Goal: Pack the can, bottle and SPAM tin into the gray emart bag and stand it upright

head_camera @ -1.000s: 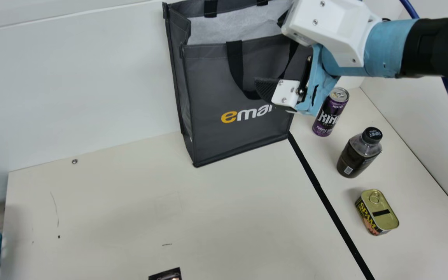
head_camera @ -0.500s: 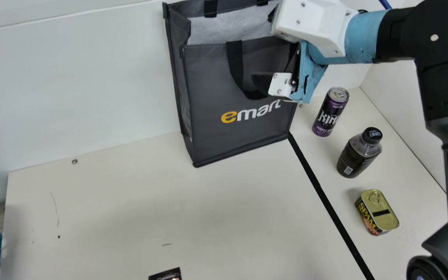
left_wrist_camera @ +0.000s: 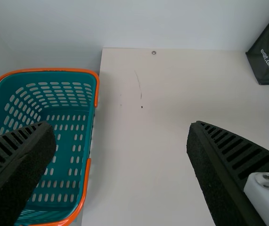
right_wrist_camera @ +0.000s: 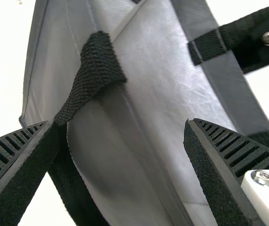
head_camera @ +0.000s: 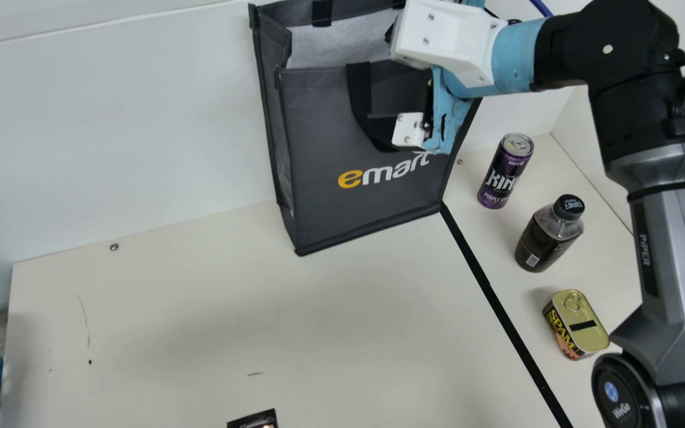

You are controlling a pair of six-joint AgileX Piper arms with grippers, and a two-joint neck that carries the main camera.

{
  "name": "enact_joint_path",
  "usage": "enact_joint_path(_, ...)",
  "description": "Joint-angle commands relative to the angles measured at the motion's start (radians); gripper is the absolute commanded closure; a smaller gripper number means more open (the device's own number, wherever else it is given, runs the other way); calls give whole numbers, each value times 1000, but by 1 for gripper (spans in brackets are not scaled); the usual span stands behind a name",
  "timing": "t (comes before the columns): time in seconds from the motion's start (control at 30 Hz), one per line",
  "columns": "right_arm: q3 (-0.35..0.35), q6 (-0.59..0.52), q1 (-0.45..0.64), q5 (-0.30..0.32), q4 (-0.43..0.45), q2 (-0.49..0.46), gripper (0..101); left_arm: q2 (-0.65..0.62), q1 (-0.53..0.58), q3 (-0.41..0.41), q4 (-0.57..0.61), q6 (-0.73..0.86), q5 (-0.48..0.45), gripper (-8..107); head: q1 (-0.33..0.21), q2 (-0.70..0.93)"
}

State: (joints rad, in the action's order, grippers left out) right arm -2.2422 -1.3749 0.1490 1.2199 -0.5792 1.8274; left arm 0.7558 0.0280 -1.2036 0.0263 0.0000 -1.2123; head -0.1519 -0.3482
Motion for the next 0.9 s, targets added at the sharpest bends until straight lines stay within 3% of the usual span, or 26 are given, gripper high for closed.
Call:
enact_joint_path(0.0, 1, -4, -5, 0, 3, 6, 6, 0, 0, 0, 0, 0, 0, 9, -23, -1)
enact_joint_path(0.13, 7, -12, -15, 0, 9, 22, 6, 0, 0, 0, 0, 0, 0, 9, -23, -1)
enact_joint_path(0.6, 81, -37, -25, 0, 20, 12, 100, 0, 0, 0, 0, 0, 0, 9, -23, -1)
enact_joint_path(0.87, 113, -27, -23, 0, 24, -22, 101, 0, 0, 0, 0, 0, 0, 9, -23, -1)
